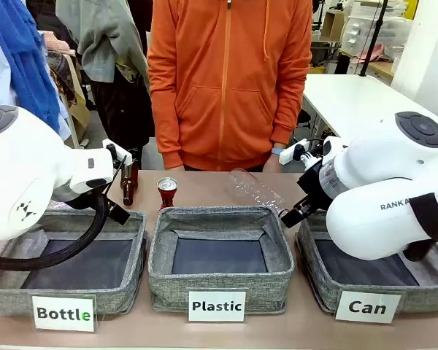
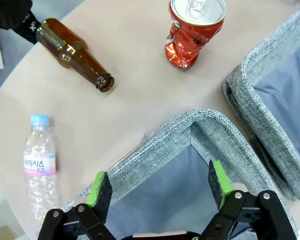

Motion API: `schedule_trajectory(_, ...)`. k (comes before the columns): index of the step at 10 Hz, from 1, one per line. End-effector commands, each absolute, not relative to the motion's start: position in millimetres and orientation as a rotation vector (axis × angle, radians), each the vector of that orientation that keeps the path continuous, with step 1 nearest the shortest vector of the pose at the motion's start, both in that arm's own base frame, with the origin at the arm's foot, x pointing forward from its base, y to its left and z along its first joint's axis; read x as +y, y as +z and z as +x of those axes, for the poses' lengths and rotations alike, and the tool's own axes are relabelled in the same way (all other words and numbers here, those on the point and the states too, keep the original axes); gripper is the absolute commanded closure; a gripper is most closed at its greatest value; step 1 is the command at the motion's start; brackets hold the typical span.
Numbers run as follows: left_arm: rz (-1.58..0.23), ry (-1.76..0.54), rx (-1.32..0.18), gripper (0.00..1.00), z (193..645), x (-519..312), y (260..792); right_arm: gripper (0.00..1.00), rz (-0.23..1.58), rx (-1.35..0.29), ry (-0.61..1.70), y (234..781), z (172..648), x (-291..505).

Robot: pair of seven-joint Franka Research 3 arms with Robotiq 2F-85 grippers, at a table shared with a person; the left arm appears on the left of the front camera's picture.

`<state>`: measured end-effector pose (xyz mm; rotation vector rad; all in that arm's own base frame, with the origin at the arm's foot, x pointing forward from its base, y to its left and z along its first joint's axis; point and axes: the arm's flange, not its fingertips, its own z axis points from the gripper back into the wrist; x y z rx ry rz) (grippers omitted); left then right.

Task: Sort the can waste into the basket.
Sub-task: Pick up the can waste from the table and place it in the right Fabric basket.

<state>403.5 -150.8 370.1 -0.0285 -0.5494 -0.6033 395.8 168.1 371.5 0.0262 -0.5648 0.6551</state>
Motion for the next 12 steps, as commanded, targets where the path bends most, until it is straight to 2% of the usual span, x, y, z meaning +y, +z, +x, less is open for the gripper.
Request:
schedule_trajectory(1, -0.029, -0.603, -0.550, 0.00, 403.5, -150.8, 370.2, 0.00, 0.026, -0.565, 0.655, 371.5, 395.8, 168.1)
schedule_trajectory(12, -0.029, -0.603, -0.550, 0.00, 403.5, -150.8, 370.2, 0.00, 0.026, -0.565, 0.655, 371.5, 395.8, 168.1)
